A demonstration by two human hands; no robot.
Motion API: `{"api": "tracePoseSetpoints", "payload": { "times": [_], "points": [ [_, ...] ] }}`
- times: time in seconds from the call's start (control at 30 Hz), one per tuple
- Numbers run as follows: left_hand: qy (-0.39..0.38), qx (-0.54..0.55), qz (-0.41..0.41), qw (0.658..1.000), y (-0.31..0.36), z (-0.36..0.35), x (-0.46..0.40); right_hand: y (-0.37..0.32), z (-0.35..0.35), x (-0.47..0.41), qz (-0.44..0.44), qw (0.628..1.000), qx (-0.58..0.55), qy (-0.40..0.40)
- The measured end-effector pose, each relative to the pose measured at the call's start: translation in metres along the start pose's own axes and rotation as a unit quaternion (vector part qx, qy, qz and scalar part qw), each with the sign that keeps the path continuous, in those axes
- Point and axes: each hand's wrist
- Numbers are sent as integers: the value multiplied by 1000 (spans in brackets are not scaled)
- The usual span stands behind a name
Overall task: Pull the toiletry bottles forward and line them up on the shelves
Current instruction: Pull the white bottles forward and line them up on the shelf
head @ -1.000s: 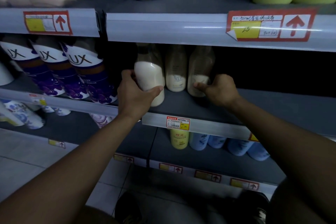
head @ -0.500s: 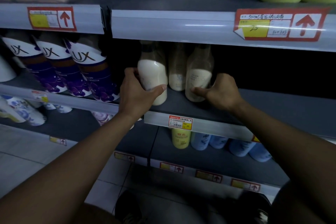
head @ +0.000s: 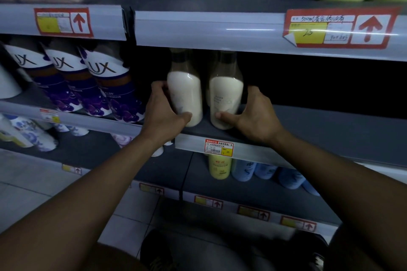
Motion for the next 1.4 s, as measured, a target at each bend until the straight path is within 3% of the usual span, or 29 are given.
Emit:
{"api": "tracePoseSetpoints", "payload": {
  "times": [0.4, 1.4],
  "points": [
    [38, -2, -25, 999, -6, -4, -1, 1, -13, 3, 14, 1000, -25, 6],
    [25, -12, -34, 999, -6, -4, 0, -1, -17, 3, 28, 999, -25, 3]
  ]
}}
Point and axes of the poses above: each hand's wrist, its own x-axis away from the middle knuckle, its own z-axis out of the back of the hand, y = z × x, and after that the axes turned 13 degrees about y, right-handed
